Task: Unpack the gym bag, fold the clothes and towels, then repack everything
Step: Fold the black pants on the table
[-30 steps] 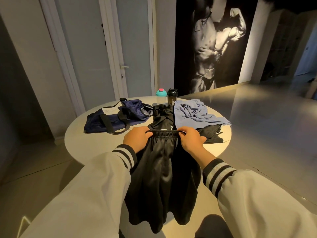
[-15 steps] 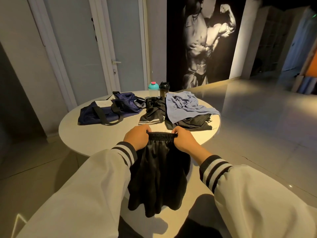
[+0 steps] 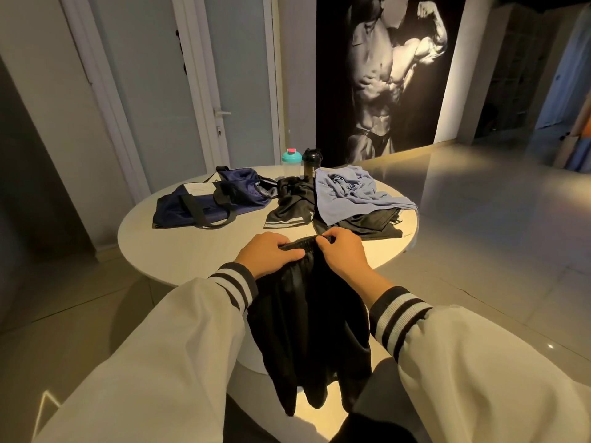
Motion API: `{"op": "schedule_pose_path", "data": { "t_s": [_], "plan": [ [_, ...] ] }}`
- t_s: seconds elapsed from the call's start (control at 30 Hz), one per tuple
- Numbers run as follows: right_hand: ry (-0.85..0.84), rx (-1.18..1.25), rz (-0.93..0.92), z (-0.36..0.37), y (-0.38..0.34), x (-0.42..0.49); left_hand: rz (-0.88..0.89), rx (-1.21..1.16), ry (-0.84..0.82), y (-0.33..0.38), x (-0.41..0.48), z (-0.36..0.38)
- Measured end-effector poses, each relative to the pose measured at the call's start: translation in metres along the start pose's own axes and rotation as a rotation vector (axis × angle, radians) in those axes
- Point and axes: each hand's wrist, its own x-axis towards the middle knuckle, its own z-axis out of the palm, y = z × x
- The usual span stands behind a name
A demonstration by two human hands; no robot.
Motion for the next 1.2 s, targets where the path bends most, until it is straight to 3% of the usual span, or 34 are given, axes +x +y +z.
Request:
{"op": "schedule_pose_path", "data": {
  "t_s": [0.13,0.27,0.43,0.57,0.77,0.9,1.03,1.2],
  "plan": [
    [-0.034,0.081,0.028,0.006,-0.015,0.008,-0.080,-0.003,0.146,0.004,0.008,-0.001],
    [-0.191,0.454,0.100,0.011,-0.029,0.009,-0.119,-0.085,0.213,0.008,0.015,0.001],
    [-0.235,0.744,0.191,0.012,-0.042,0.016,-0.090,-0.324,0.077,0.010,0.018,-0.009],
    [-0.277,0.796,0.180,0.019,-0.048,0.021,-0.112,-0.669,-0.052,0.000,0.021,-0.014],
    [-0.233,0.665,0.086,0.030,-0.052,0.026,-0.224,-0.887,0.152,-0.017,0.035,-0.008],
    [-0.224,0.716,0.074,0.033,-0.056,0.027,-0.211,-1.028,0.136,-0.017,0.033,-0.007],
    [-0.185,0.730,0.073,0.039,-0.061,0.031,-0.128,-1.045,0.180,-0.016,0.027,-0.002],
    [-0.022,0.651,0.011,0.055,-0.057,0.034,-0.163,-0.963,0.454,-0.025,0.036,0.006]
  ]
}}
